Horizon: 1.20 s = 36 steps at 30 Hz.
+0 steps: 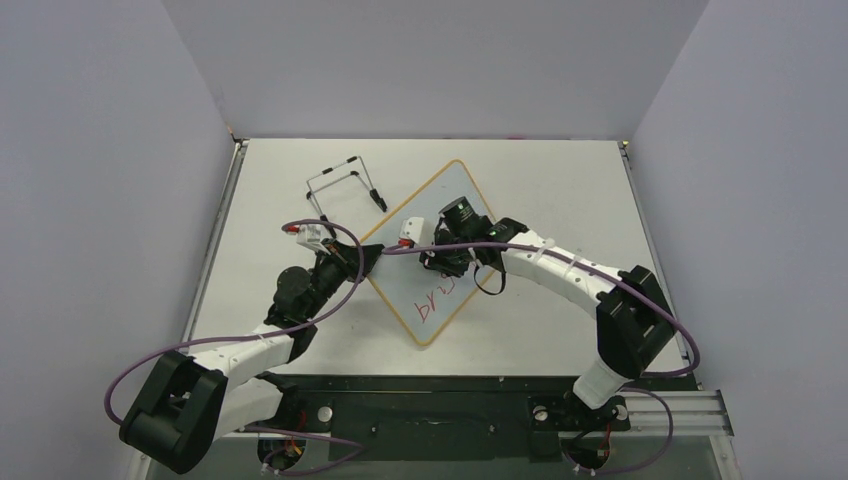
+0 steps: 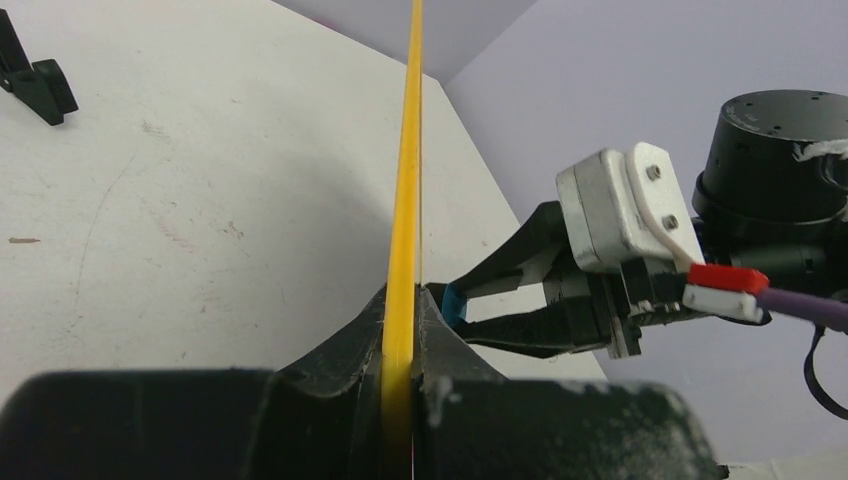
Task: Erase the whiteboard
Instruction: Erase the whiteboard at the center of the board.
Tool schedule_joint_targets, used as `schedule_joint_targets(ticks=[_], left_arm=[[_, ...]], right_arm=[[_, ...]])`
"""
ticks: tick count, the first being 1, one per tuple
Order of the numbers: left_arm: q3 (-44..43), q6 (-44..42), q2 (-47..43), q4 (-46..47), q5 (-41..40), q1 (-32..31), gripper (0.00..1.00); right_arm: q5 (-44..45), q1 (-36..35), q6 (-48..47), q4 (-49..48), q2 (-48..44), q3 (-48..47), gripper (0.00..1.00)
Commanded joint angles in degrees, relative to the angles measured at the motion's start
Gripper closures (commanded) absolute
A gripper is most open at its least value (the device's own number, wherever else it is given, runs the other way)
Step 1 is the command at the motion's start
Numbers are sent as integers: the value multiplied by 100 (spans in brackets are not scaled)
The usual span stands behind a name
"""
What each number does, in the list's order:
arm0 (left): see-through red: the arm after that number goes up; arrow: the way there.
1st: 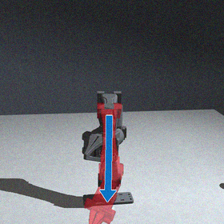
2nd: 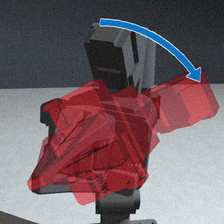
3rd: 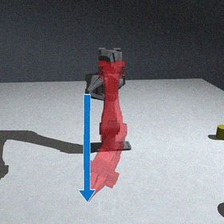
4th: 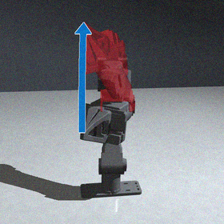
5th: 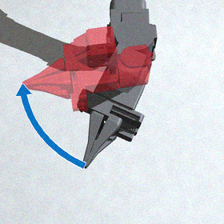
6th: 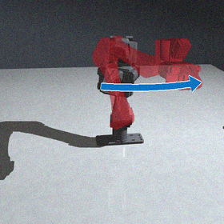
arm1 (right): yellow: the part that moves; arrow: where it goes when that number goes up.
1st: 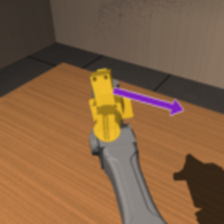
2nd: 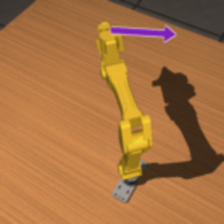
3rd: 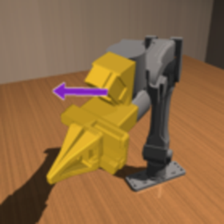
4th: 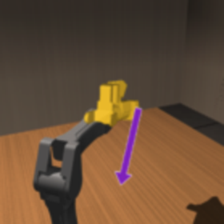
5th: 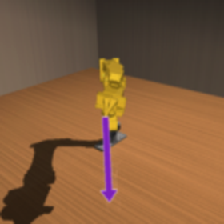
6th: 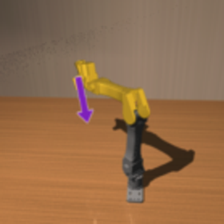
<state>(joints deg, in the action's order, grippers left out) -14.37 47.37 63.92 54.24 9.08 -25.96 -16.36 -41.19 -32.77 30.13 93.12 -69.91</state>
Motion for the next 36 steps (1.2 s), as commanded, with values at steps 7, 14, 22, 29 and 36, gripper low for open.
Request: schedule_joint_targets(ticks=[7,14,22,29,36], left_arm=[[-15,-26,-89,465,231,-68,100],[-41,-33,31,551,279,-68,100],[-50,-61,60,556,300,-68,100],[-42,-158,-23,451,297,-68,100],[-31,-192,-2,469,308,-69,100]], right_arm=[[970,78,1318,-1539,-324,242,100],[825,337,1117,-1112,-68,99,100],[-228,-62,415,-264,194,-199,100],[123,121,804,-497,220,-219,100],[221,397,325,70,440,-389,100]])
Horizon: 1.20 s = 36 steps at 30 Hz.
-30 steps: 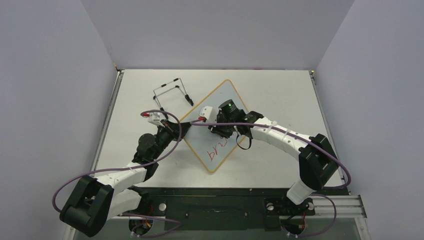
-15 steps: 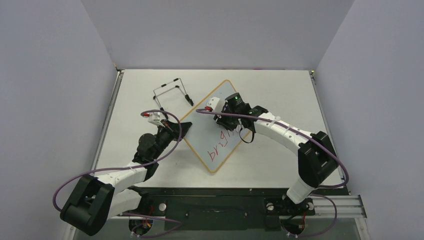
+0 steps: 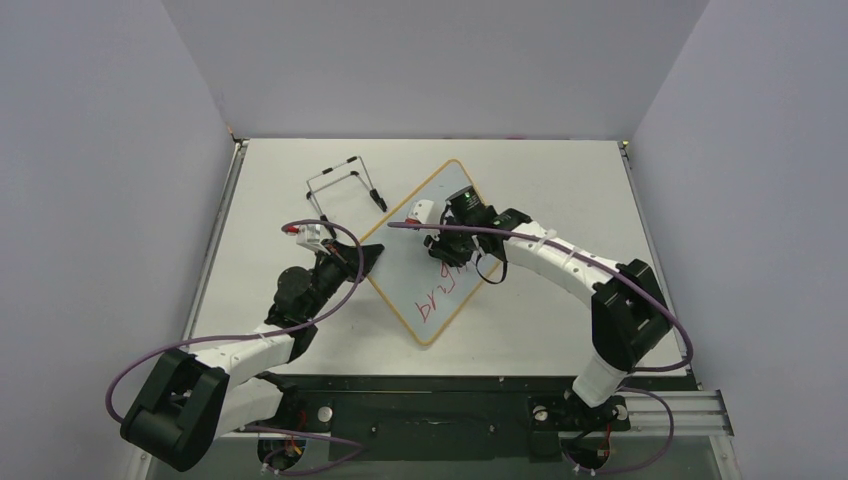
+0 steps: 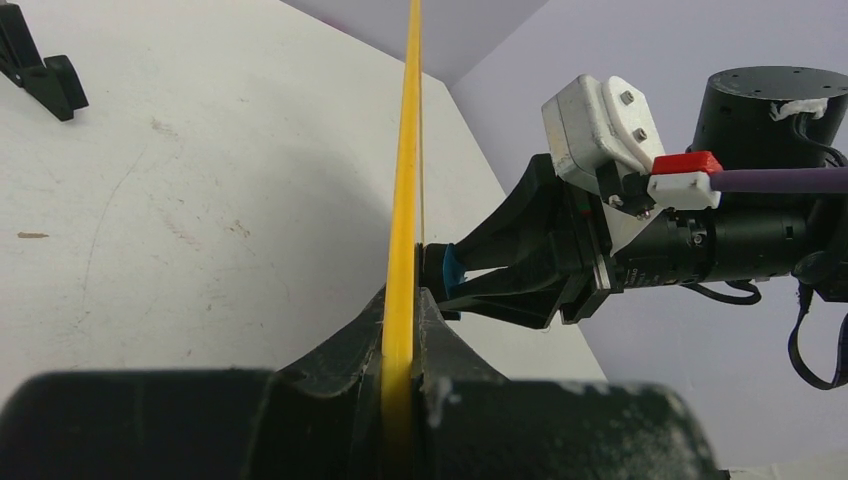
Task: Erase the whiteboard
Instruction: Erase the whiteboard at the center of the board.
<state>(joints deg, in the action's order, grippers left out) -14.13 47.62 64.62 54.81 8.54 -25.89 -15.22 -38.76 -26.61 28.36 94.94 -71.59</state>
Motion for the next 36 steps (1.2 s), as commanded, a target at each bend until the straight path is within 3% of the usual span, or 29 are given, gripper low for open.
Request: schedule_joint_targets(ticks=[1,13,20,23,30,36], left_arm=[[-55,-217,-70,414,362,-79,100],[-10,-226,-153,406,347,-67,100],[15,-204,-124,431,333,-76,100],[3,-191,-70,493,350,-81,100],[-16,-164,27,571,379,-76,100],[-23,-172,23,575,388,-76,100]], right_arm=[[46,156,-419,378,297,-235,100],[-734,-525,-827,846,435,-452,100],[-470,182,487,-560,-140,85,100],[-301,462,637,-814,-259,248,100],[-550,432,135,23,263,-150,100],[-1113,-32,-197,248,180,-181,100]])
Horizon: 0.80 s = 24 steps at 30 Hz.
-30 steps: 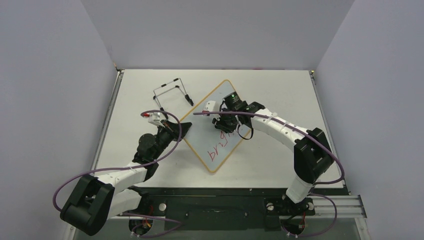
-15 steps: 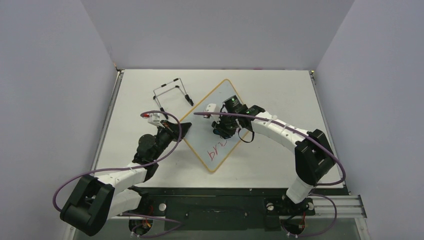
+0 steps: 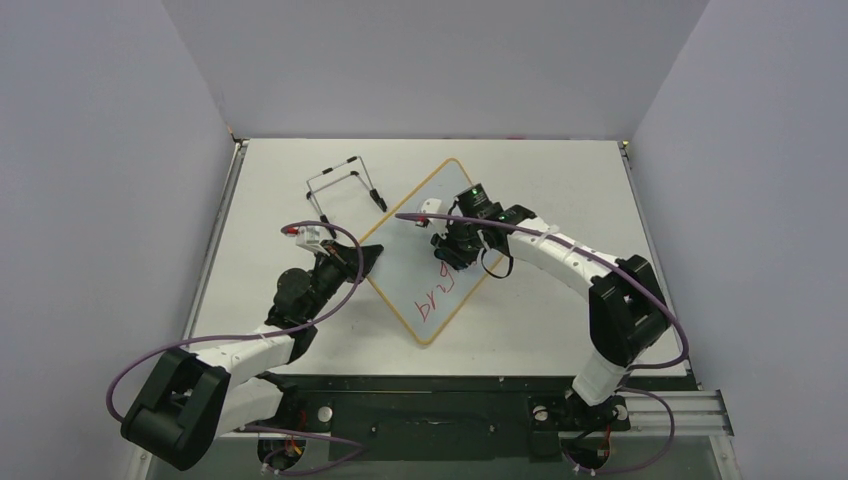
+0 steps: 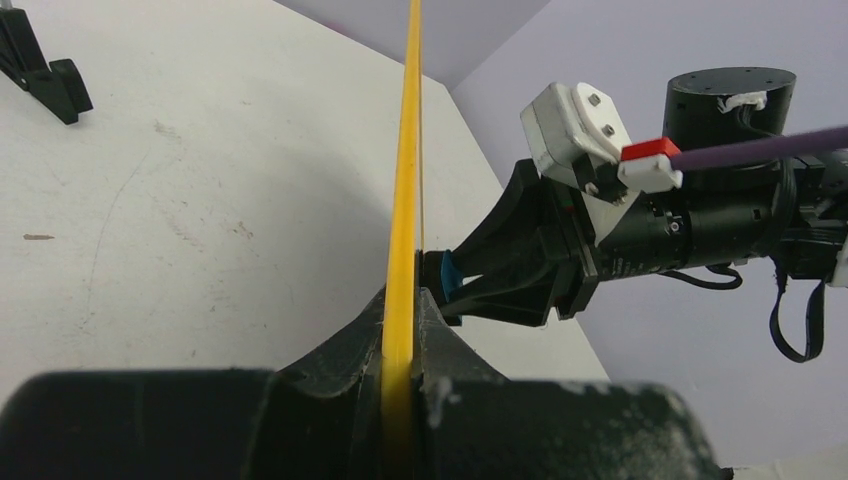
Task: Erase the whiteboard
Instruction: Erase the whiteboard at the center of the board.
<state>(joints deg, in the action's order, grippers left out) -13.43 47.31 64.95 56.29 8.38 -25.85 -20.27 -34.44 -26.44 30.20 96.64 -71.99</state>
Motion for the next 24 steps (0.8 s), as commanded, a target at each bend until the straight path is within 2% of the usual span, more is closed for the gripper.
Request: schedule_joint_targets(ticks=[1,5,8,13,17,20,24], left_arm=[[-96,-149,-13,426,419,-79,100],[-99,-166,-31,426,450,-79,100],[-92,-156,-33,419,456,-79,100],[-99,-145,-10,441,481,-79,100],[-107,-147,-15,443,480,-79,100],[-108,-158,-75,409,476,-83,100],[-99,-173,-120,335,457,-84,100]], right_arm=[[-596,-510,-75,-95,-45,-127,100],[-339,-584,567,-832,-317,19,100],[295,-453,1206,-1514,-461,178,100],[963,-197,1577,-2040,-611,489,100],[1232,-153,1331,-1784,-455,410,100],[1233,-93,982,-1216,-161,184,100],[257,-48,469,-522,-87,52,100]])
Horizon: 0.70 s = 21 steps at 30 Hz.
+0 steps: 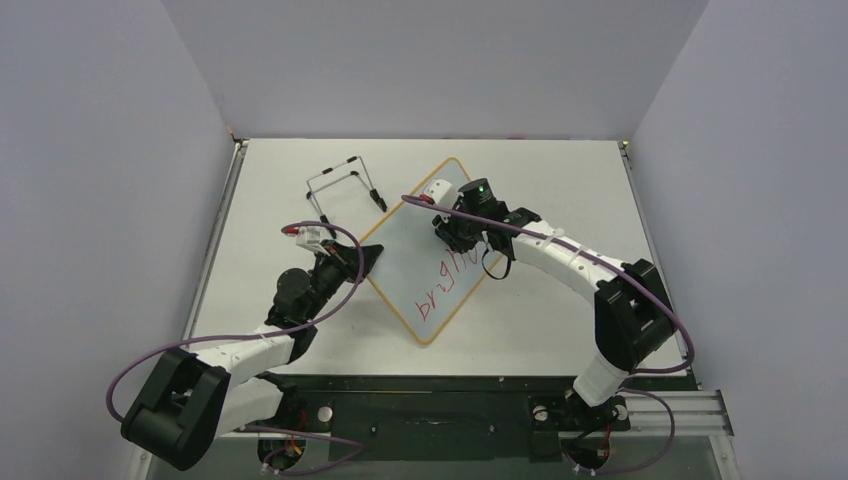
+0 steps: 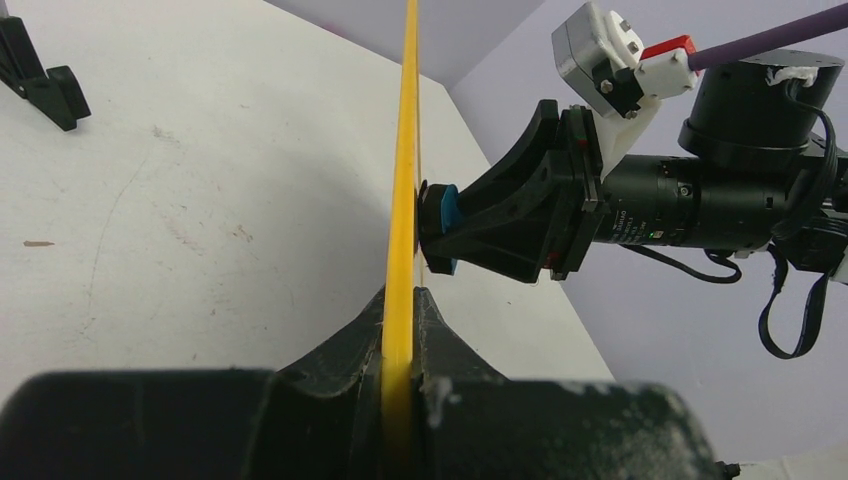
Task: Erase the whiteboard
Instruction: Erase the whiteboard at the center of the board.
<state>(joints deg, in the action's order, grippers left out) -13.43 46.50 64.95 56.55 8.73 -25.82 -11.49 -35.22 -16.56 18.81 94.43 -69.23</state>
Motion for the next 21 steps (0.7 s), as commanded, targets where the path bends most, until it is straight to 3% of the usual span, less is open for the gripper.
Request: schedule_joint_targets(ticks=[1,6,11,16,21], left_arm=[[-103,-96,-117,311,424,-83,100],[-116,-94,-111,317,415,-84,100],[-103,-90,-100,325,411,-89,100],[-85,-69,-32,429,419,-97,100],[-75,-41,36,518,419,-136,100]], right_arm=[[-765,19,-677,741,126,-227,100],[-1441,-166,-949,938,90,-234,100],[-1488,-280,-635,568,-50,-199,100],[-776,39,534,-428,-371,99,100],[-3,293,986,-1069,-552,424,100]])
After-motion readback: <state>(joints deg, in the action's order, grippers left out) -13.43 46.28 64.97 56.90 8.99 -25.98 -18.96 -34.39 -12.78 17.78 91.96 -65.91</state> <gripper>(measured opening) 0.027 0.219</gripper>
